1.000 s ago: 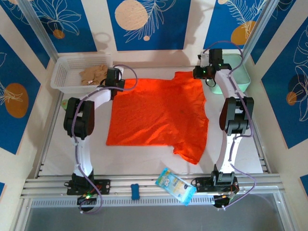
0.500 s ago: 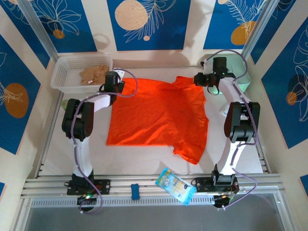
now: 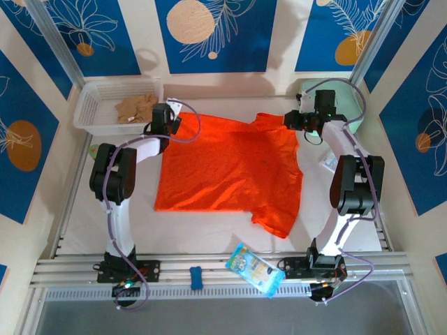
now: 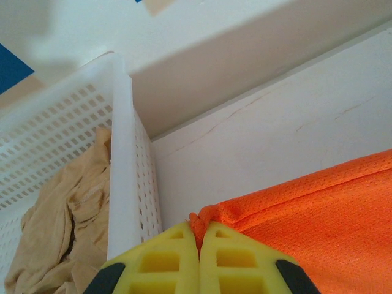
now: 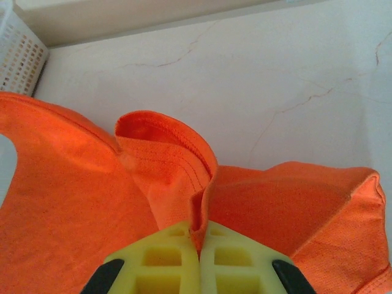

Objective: Fold and stack the t-shirts

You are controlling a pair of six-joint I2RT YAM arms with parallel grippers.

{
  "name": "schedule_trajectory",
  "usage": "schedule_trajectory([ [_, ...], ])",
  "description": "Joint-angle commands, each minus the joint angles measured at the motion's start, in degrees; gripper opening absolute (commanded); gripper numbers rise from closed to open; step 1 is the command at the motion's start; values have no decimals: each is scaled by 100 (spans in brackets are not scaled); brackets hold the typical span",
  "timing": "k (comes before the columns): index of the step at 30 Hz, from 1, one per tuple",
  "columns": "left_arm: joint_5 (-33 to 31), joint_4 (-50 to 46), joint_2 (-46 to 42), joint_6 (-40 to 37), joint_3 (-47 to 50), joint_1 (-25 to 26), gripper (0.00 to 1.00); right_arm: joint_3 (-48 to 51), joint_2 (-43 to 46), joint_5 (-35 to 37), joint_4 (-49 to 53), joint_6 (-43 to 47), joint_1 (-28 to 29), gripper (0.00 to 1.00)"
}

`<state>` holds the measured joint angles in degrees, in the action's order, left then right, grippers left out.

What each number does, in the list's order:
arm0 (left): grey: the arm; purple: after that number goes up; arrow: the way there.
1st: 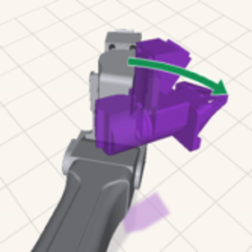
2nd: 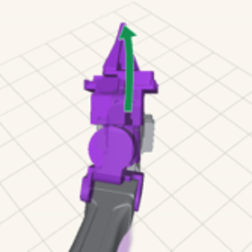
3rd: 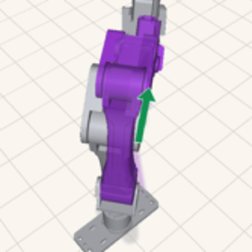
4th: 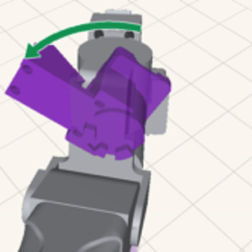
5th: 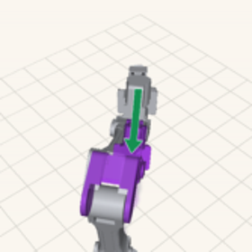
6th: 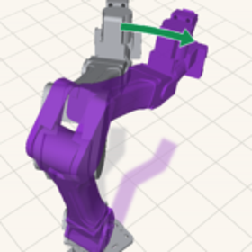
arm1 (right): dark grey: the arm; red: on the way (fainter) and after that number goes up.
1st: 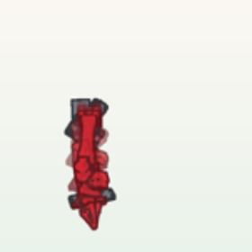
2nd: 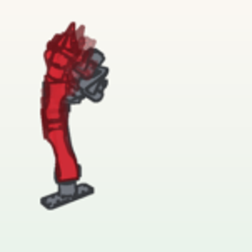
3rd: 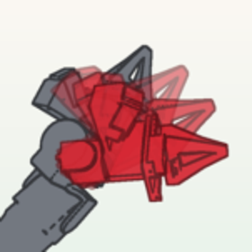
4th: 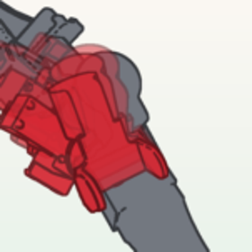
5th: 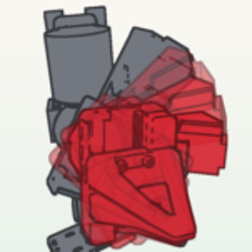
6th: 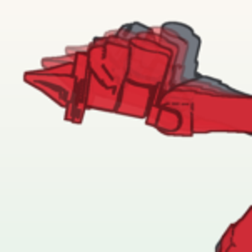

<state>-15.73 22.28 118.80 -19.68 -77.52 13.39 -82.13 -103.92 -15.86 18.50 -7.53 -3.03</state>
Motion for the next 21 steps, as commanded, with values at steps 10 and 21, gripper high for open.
schedule_trajectory([
  [10, -339, 629, -660, -683, 964, 167, 0, 778, 616, -286, -289, -218, -22, 0],
  [21, -614, 1515, -957, -1410, 1951, 403, 0, 1237, 878, -114, -303, -293, 48, 0],
])
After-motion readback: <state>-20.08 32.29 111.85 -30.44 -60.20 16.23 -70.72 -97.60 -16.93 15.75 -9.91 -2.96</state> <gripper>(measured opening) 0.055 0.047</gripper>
